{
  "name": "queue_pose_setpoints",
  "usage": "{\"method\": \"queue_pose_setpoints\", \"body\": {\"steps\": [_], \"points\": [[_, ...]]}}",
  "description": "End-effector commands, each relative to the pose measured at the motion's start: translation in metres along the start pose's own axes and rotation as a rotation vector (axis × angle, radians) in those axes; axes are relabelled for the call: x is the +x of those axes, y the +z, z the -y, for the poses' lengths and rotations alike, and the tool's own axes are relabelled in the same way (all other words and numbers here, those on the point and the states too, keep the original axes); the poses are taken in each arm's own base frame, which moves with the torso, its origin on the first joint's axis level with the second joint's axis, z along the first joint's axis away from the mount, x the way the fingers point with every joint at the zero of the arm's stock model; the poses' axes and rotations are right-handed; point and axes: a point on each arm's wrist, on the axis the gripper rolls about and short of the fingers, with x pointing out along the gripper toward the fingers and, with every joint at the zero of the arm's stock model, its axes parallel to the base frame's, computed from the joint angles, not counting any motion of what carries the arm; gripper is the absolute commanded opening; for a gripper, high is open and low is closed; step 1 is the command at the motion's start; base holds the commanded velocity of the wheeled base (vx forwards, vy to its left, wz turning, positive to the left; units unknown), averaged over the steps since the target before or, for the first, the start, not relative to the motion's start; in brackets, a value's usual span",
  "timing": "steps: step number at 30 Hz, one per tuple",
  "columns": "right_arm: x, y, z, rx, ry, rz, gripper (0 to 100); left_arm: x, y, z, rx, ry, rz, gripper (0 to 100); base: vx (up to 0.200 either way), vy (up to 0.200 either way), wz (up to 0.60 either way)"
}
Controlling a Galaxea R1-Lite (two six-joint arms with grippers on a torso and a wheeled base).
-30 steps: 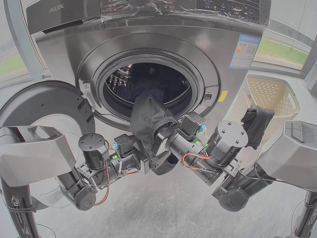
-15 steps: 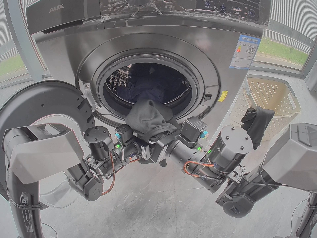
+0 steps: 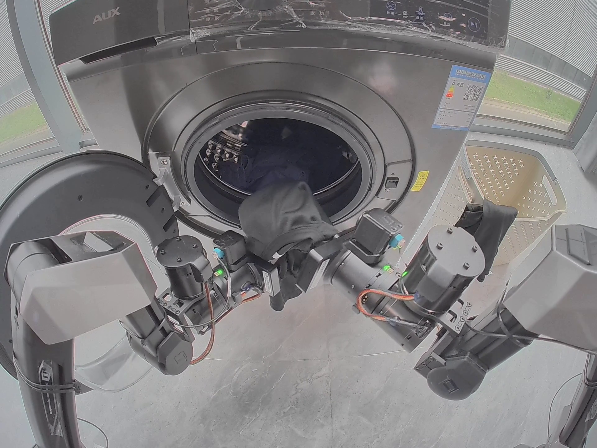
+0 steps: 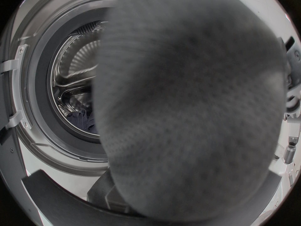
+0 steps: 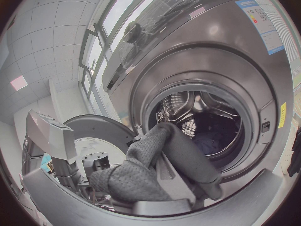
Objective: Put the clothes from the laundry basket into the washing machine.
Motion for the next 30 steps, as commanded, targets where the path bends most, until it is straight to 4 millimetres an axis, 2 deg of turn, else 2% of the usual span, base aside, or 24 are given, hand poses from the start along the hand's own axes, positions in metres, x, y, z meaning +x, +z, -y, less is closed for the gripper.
{"method": "queue_pose_setpoints", "body": {"steps": [1,2,5,8,14,17,24,25,27,30], "points": [[-0.002,0.005,0.017,-0.006,-0.061,0.006,0,0.000,0.012,-0.006,-0.003,0.017,0.036,0,0.000,0.000,0.00],[-0.002,0.005,0.018,-0.006,-0.064,0.006,0,0.000,0.012,-0.006,-0.003,0.017,0.036,0,0.000,0.000,0.00],[-0.007,0.001,0.039,-0.020,-0.127,-0.023,0,-0.004,0.030,-0.007,0.001,0.024,0.080,0,0.000,0.000,0.00],[-0.010,-0.005,0.047,-0.017,-0.152,-0.046,0,-0.009,0.042,-0.004,-0.015,0.022,0.104,0,0.000,0.000,0.00],[-0.011,-0.027,0.045,-0.014,-0.144,-0.102,0,-0.024,0.066,0.006,-0.036,0.011,0.144,0,0.000,0.000,0.00],[-0.009,-0.037,0.042,-0.013,-0.132,-0.119,0,-0.033,0.072,0.011,-0.048,0.001,0.145,0,0.000,0.000,0.00],[-0.009,-0.039,0.035,-0.012,-0.114,-0.123,0,-0.041,0.069,0.015,-0.056,-0.002,0.119,0,0.000,0.000,0.00],[-0.009,-0.038,0.035,-0.012,-0.113,-0.121,100,-0.041,0.070,0.015,-0.056,-0.002,0.121,0,0.000,0.000,0.00],[-0.011,-0.036,0.034,-0.008,-0.106,-0.124,100,-0.041,0.070,0.015,-0.056,0.001,0.123,0,0.000,0.000,0.00],[-0.026,-0.035,0.027,-0.014,-0.084,-0.168,100,-0.046,0.074,0.015,-0.058,0.019,0.128,0,0.000,0.000,0.00]]}}
